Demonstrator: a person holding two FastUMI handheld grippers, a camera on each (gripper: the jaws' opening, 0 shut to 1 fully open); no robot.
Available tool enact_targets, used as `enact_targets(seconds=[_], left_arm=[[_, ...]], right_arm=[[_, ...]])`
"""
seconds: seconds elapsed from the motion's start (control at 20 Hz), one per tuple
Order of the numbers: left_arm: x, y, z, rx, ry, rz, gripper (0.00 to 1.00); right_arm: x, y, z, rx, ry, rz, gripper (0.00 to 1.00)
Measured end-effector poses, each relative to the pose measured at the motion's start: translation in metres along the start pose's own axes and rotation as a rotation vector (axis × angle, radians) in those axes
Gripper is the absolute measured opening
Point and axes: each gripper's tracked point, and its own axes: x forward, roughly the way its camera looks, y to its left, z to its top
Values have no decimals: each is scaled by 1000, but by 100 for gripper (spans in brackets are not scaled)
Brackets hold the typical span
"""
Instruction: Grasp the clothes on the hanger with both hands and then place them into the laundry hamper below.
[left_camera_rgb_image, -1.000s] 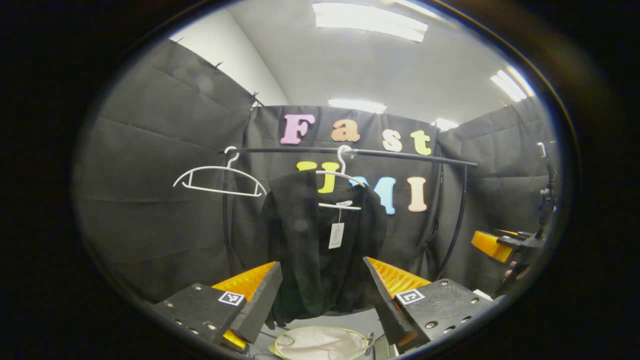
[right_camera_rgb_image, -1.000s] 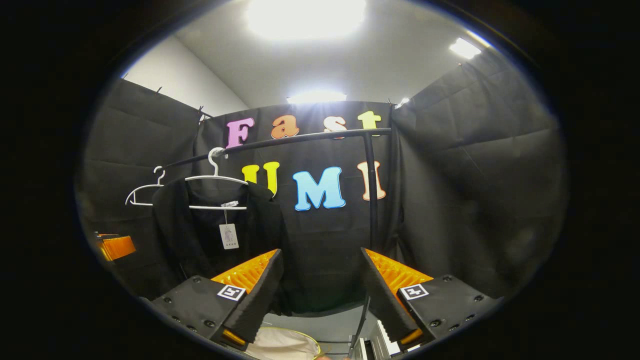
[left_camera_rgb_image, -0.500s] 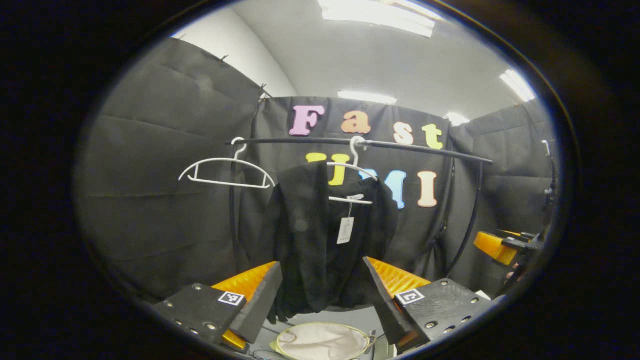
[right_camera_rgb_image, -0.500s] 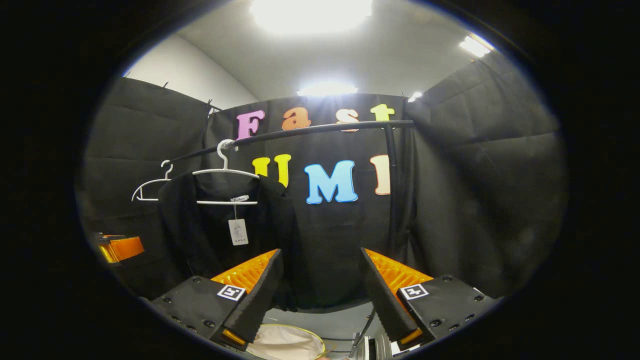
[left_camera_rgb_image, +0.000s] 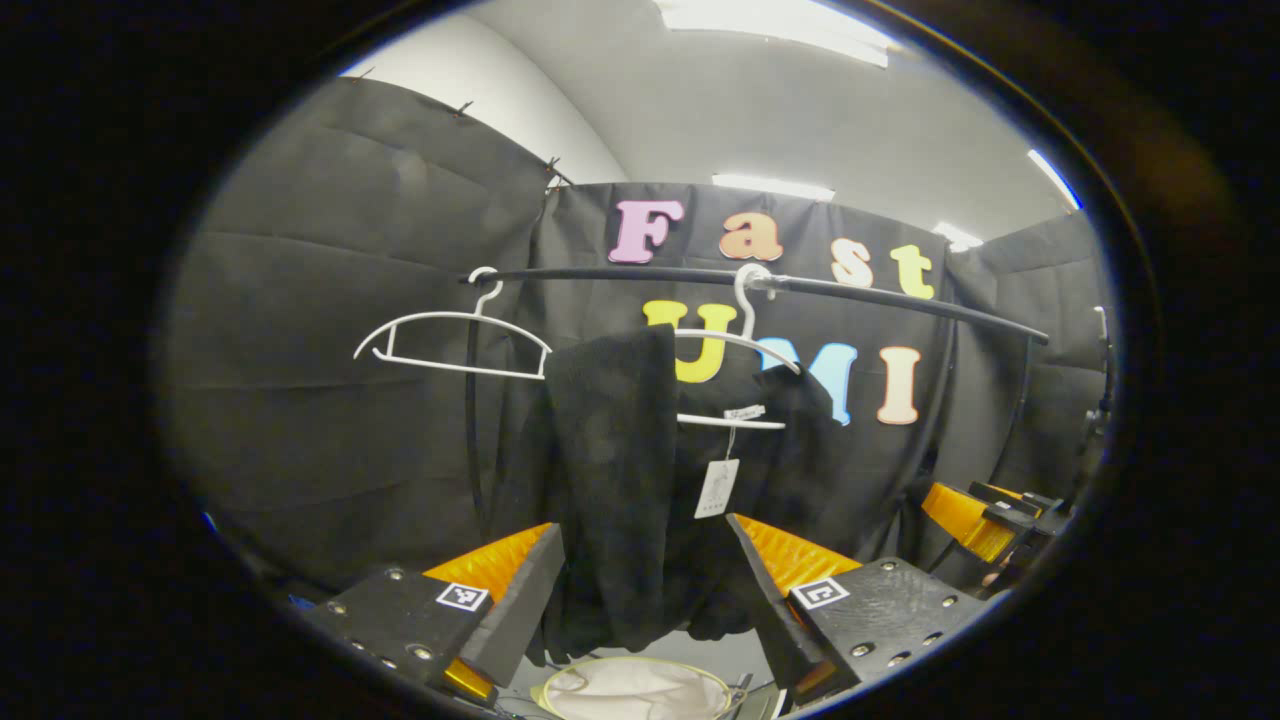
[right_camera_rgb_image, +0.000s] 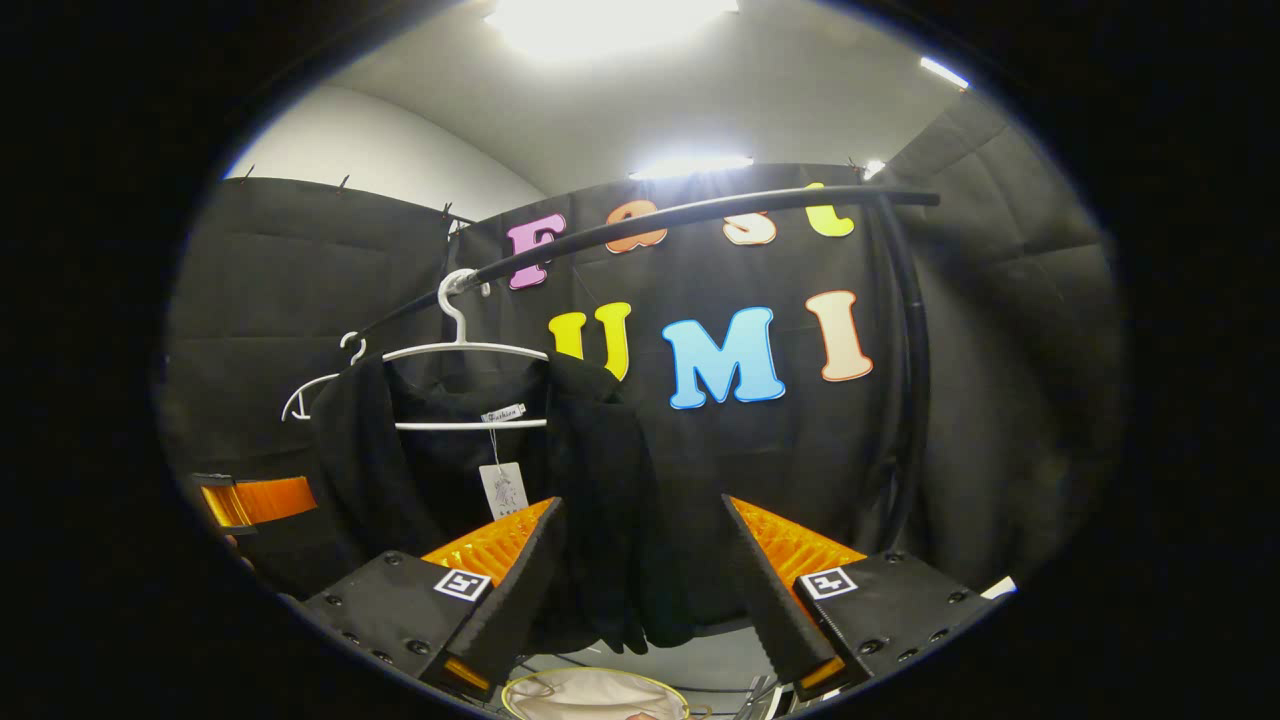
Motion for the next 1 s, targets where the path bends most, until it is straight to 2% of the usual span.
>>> enact_targets(seconds=[0.15, 0.25, 0.35, 0.5, 0.7, 0.75, 0.9, 1.0], left_arm=[[33, -7, 3, -20, 2, 44, 93], [51, -7, 1, -12, 9, 81, 93], [66, -7, -1, -1, 12, 120, 93], [85, -13, -8, -6, 23, 149, 93], [105, -14, -13, 7, 30, 202, 93], [112, -15, -15, 4, 34, 209, 93], [127, -12, -18, 3, 33, 255, 93], [136, -10, -21, -1, 35, 284, 93]], right_arm=[[37, 9, -1, 17, 1, 40, 92], [63, 19, -8, 22, 26, 72, 96], [84, 29, -16, 33, 50, 107, 93], [114, 45, -26, 35, 79, 150, 93], [145, 57, -36, 31, 95, 177, 97], [152, 60, -39, 27, 100, 184, 93], [169, 75, -51, 12, 124, 224, 97], [179, 79, -54, -3, 124, 224, 93]])
